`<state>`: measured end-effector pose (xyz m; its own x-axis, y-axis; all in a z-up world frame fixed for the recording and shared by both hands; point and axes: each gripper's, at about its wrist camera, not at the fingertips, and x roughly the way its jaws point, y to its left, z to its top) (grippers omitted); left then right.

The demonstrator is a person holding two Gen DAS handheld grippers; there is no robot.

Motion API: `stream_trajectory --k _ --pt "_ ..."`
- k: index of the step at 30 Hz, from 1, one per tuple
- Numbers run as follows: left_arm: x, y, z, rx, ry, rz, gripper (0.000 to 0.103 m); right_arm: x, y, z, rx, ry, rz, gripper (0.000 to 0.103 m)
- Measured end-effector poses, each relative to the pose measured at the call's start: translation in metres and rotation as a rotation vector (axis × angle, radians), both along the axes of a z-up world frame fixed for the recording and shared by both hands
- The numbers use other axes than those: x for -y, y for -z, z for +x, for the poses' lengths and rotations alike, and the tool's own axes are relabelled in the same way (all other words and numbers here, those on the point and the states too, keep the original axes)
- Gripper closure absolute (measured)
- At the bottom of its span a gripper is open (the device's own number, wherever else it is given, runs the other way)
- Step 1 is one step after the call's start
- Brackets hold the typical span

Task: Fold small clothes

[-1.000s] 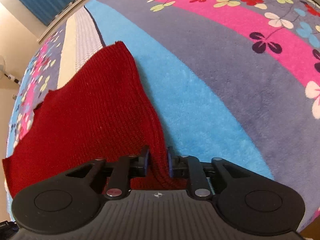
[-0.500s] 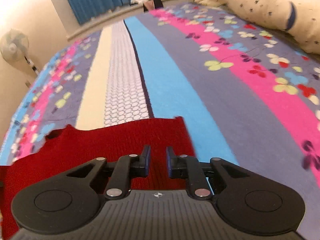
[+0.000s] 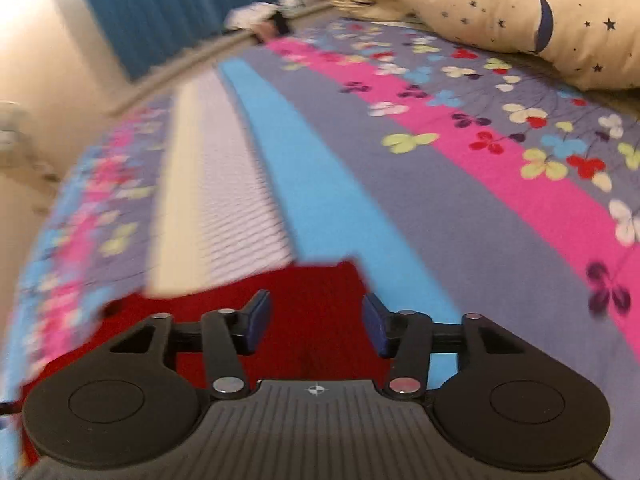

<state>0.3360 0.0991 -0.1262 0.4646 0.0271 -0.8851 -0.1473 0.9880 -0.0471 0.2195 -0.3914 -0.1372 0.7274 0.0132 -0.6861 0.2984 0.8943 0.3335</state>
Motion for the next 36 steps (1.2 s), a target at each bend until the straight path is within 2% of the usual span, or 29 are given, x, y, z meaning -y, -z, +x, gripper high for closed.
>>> stream_trajectory --k 3,8,13,16,25,31,36 --pt "0.027 -0.025 -0.076 0.037 0.025 0.027 0.000 -0.035 -0.021 -0.076 0.024 -0.026 -0.061 0.021" --pt "0.071 -0.046 -0.170 -0.011 0.077 0.013 0.000 -0.085 -0.041 -0.174 -0.011 -0.100 -0.124 0.018" --pt "0.105 -0.069 -0.242 0.036 0.160 0.093 0.000 -0.117 -0.063 -0.240 0.018 -0.158 -0.189 0.018" --pt "0.113 -0.077 -0.274 0.064 0.183 0.109 0.000 -0.125 -0.073 -0.266 0.051 -0.176 -0.194 0.018" --pt "0.113 -0.094 -0.328 0.115 0.181 0.100 0.000 -0.138 -0.087 -0.315 0.109 -0.225 -0.217 0.018" --pt "0.114 -0.101 -0.339 0.129 0.201 0.122 0.000 -0.137 -0.087 -0.326 0.108 -0.199 -0.197 0.018" --pt "0.113 -0.100 -0.338 0.123 0.204 0.106 0.000 -0.138 -0.088 -0.327 0.108 -0.200 -0.200 0.018"
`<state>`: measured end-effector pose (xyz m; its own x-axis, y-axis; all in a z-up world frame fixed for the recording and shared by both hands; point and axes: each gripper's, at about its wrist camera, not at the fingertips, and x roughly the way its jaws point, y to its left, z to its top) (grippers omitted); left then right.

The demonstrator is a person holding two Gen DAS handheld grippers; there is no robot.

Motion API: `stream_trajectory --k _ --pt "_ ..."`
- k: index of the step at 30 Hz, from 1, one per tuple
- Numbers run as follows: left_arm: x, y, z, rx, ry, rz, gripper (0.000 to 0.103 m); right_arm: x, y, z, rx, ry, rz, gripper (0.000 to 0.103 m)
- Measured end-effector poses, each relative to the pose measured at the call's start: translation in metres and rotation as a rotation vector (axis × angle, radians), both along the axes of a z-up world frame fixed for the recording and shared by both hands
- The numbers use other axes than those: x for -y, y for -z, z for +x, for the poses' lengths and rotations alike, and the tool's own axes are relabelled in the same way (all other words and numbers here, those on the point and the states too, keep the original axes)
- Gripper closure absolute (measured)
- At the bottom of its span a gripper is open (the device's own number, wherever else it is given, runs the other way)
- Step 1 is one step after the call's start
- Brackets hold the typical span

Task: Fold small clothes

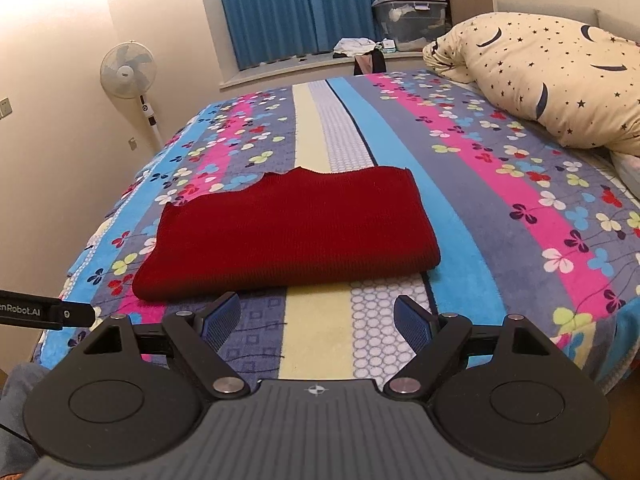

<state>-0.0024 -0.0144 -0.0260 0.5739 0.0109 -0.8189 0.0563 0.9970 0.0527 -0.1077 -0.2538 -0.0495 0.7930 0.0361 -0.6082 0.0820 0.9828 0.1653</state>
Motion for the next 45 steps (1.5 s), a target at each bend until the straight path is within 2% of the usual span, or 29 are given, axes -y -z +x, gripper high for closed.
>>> stream_trajectory --k 28,31,34,40,45 --pt "0.003 0.021 0.019 -0.066 -0.008 -0.003 0.000 0.007 0.011 0.020 -0.054 0.038 0.052 0.018" --pt "0.000 0.026 0.023 -0.082 -0.019 -0.006 0.000 0.021 0.020 0.032 -0.066 0.090 0.108 0.018" --pt "-0.003 0.031 0.029 -0.090 -0.031 -0.001 0.000 0.039 0.032 0.044 -0.068 0.147 0.205 0.018" --pt "-0.019 0.046 0.055 -0.100 -0.089 0.028 0.000 0.081 0.093 0.081 -0.146 0.270 0.552 0.018" --pt "-0.045 0.066 0.091 -0.106 -0.187 0.033 0.000 0.099 0.133 0.127 -0.148 0.386 0.609 0.019"
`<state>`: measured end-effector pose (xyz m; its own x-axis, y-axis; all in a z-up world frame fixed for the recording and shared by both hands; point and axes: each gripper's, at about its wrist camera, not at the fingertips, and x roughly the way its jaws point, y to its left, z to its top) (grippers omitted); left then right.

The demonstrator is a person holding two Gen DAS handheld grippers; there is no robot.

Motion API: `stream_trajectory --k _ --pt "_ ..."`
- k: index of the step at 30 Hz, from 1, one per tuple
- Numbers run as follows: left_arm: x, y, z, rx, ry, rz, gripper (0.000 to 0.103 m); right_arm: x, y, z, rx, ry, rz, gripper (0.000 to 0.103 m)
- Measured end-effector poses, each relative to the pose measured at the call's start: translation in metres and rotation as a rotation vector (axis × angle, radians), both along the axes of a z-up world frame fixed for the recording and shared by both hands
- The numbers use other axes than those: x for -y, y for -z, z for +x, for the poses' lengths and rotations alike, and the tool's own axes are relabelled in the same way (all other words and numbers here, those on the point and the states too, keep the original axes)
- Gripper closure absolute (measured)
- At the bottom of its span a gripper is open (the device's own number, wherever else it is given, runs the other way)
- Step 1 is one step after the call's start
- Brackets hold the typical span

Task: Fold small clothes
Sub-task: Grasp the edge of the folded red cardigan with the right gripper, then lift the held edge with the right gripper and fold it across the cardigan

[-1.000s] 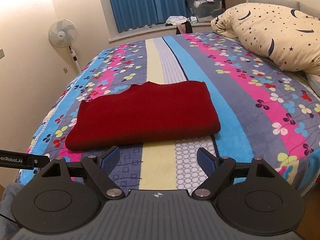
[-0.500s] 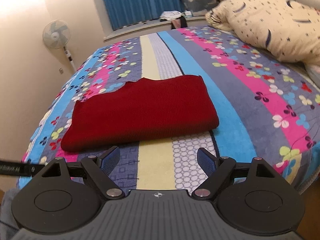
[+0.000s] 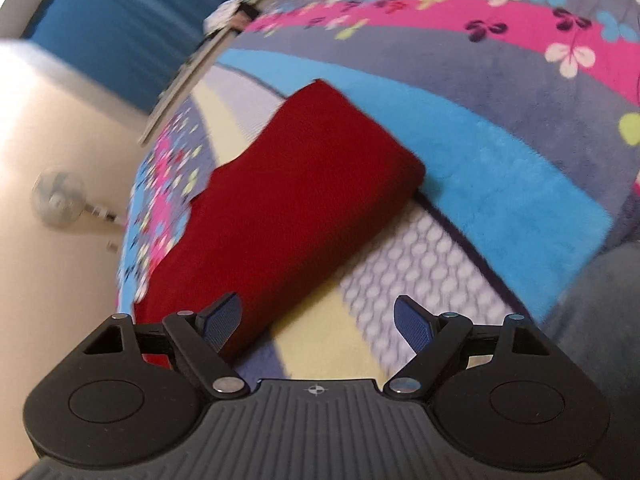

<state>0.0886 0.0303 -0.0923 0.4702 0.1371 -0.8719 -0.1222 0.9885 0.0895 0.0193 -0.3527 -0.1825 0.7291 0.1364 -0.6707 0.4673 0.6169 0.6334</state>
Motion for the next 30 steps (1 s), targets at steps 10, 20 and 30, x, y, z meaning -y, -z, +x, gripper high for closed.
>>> stream_trajectory --k 10,20,30 --pt "-0.052 0.047 0.073 -0.034 -0.163 0.026 0.000 0.041 0.077 0.077 -0.033 0.271 0.194 0.009" --pt "-0.116 0.088 0.113 -0.015 -0.336 0.056 0.000 0.039 0.061 0.097 -0.069 0.236 0.120 0.079" --pt "-0.130 0.125 0.123 0.005 -0.282 0.035 0.000 -0.080 -0.054 0.154 -0.004 -0.003 -0.599 0.083"
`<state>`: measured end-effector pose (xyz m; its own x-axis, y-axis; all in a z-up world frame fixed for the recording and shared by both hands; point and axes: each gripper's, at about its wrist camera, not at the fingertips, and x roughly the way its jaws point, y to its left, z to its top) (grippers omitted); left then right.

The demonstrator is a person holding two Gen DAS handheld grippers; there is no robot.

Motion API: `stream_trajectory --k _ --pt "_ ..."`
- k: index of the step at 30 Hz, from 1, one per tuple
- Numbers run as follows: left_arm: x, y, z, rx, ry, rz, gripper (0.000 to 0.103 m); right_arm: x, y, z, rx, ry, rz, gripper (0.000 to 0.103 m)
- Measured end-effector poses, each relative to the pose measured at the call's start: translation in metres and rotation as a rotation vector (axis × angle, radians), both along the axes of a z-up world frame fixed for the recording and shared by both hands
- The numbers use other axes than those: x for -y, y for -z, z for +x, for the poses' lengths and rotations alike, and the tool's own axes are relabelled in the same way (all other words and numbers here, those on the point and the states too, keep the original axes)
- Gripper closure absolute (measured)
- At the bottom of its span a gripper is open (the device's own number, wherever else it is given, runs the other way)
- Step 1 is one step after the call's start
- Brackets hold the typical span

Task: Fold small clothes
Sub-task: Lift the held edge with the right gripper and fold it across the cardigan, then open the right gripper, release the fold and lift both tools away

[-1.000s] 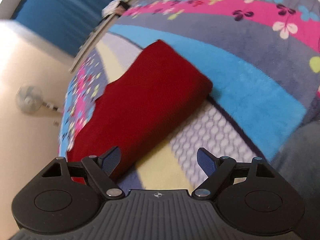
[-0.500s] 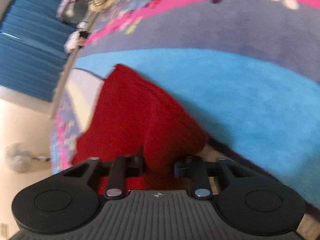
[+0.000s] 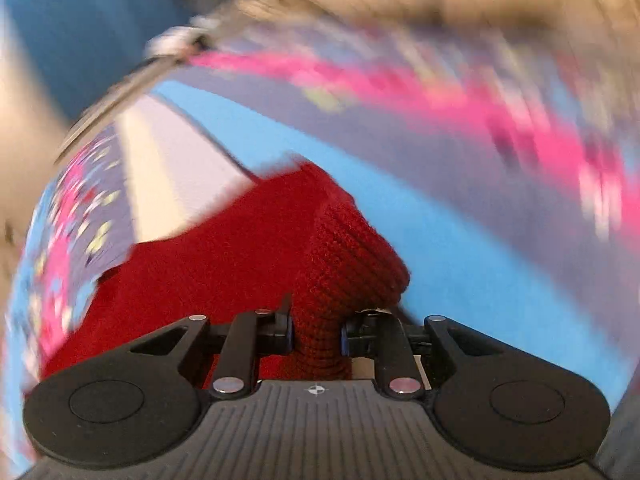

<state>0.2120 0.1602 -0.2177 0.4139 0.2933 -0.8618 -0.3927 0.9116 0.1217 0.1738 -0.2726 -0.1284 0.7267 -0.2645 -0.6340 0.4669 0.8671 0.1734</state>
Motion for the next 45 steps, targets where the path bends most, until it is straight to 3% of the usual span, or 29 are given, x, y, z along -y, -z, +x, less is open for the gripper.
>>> stream_trajectory --k 3,5,8,12,15,18,21,23,27,30,32,36,37,41,42,45 --pt "-0.008 0.001 0.001 0.020 0.013 -0.046 0.000 -0.093 -0.035 0.008 0.101 -0.280 -0.278 0.087" --pt "-0.015 0.000 0.002 0.030 0.004 -0.079 0.000 -0.168 -0.034 0.008 0.133 -0.496 -0.466 0.087" --pt "-0.026 -0.003 0.001 0.050 -0.021 -0.110 0.000 -0.255 -0.003 -0.009 0.125 -0.792 -0.645 0.087" --pt "-0.040 -0.003 0.001 0.063 -0.054 -0.139 0.000 -0.313 0.065 -0.029 -0.035 -1.082 -0.700 0.087" --pt "-0.039 -0.004 0.002 0.066 -0.046 -0.142 0.000 -0.316 0.084 -0.036 -0.032 -1.094 -0.772 0.087" --pt "-0.034 -0.004 0.005 0.067 -0.023 -0.146 0.000 -0.306 0.054 -0.026 0.019 -1.051 -0.651 0.087" --pt "-0.032 -0.003 0.005 0.070 -0.014 -0.145 0.000 -0.307 0.014 -0.030 0.145 -1.033 -0.648 0.087" --pt "-0.033 -0.003 0.005 0.069 -0.020 -0.147 0.000 -0.308 0.005 -0.034 0.159 -1.089 -0.646 0.087" --pt "-0.038 -0.002 0.003 0.066 -0.042 -0.151 0.000 -0.323 0.054 -0.054 0.035 -1.299 -0.724 0.087" --pt "-0.039 -0.002 0.002 0.068 -0.039 -0.146 0.000 -0.323 0.084 -0.050 -0.018 -1.281 -0.752 0.085" --pt "-0.038 -0.004 0.002 0.073 -0.031 -0.149 0.000 -0.321 0.079 -0.042 -0.033 -1.273 -0.691 0.081" --pt "-0.041 -0.013 -0.004 0.088 -0.032 -0.205 0.000 -0.313 0.063 -0.027 -0.106 -1.293 -0.490 0.049" --pt "-0.042 -0.020 -0.008 0.102 -0.033 -0.221 0.000 -0.310 0.056 -0.026 -0.118 -1.295 -0.432 0.048" --pt "-0.039 -0.058 -0.024 0.190 -0.022 -0.245 0.000 -0.286 0.011 -0.044 -0.017 -1.202 -0.264 0.053" --pt "-0.034 -0.066 -0.025 0.209 -0.008 -0.249 0.000 -0.277 0.002 -0.046 0.017 -1.135 -0.283 0.061" --pt "-0.012 -0.081 -0.020 0.223 0.061 -0.254 0.000 -0.255 -0.010 -0.033 0.023 -0.983 -0.311 0.068"
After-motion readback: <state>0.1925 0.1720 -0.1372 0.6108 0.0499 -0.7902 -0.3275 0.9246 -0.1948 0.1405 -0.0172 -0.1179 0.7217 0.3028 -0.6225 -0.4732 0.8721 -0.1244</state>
